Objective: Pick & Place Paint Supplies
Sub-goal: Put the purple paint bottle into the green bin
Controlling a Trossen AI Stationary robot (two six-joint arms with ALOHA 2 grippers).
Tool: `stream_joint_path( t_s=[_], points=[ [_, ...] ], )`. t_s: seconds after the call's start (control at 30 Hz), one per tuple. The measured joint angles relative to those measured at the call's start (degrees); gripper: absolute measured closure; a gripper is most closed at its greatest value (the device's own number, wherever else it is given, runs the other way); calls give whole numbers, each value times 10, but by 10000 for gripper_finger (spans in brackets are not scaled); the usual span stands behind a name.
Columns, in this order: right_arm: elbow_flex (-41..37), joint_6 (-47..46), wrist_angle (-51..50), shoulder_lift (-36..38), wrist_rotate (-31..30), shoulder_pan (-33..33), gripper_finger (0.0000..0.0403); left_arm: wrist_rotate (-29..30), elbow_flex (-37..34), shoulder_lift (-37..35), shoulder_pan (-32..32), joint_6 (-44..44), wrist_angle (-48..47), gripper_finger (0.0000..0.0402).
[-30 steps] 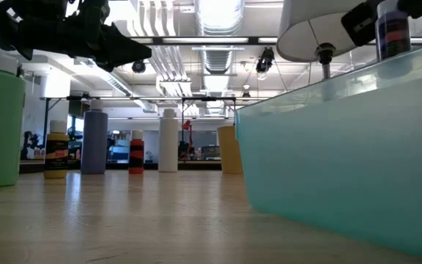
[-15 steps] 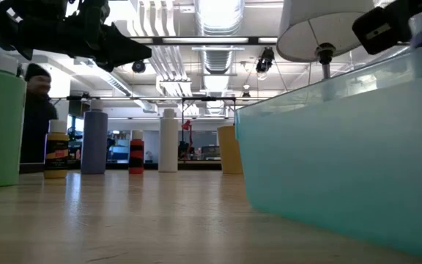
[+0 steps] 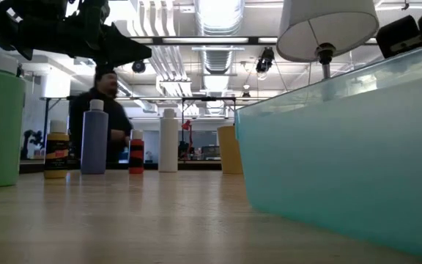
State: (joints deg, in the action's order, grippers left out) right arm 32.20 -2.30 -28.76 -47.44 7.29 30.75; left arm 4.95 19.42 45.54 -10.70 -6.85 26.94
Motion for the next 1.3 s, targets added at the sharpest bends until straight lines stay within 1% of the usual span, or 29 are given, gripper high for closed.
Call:
stream_joint_path(
  t_s=[0.2,0.4,0.83,1.0,1.3],
  points=[
    [-43,-24,54,0,0,19,291,0,0,0,0,0,0,305],
    [-63,-33,71,0,-14,28,291,0,0,0,0,0,0,305],
    [-70,-33,78,-4,-15,54,291,0,0,0,-1,0,0,305],
    [-71,-35,86,-21,-15,65,291,0,0,0,-1,0,0,305],
    [-71,-42,101,-62,-4,65,291,0,0,0,0,0,0,305]
  ],
)
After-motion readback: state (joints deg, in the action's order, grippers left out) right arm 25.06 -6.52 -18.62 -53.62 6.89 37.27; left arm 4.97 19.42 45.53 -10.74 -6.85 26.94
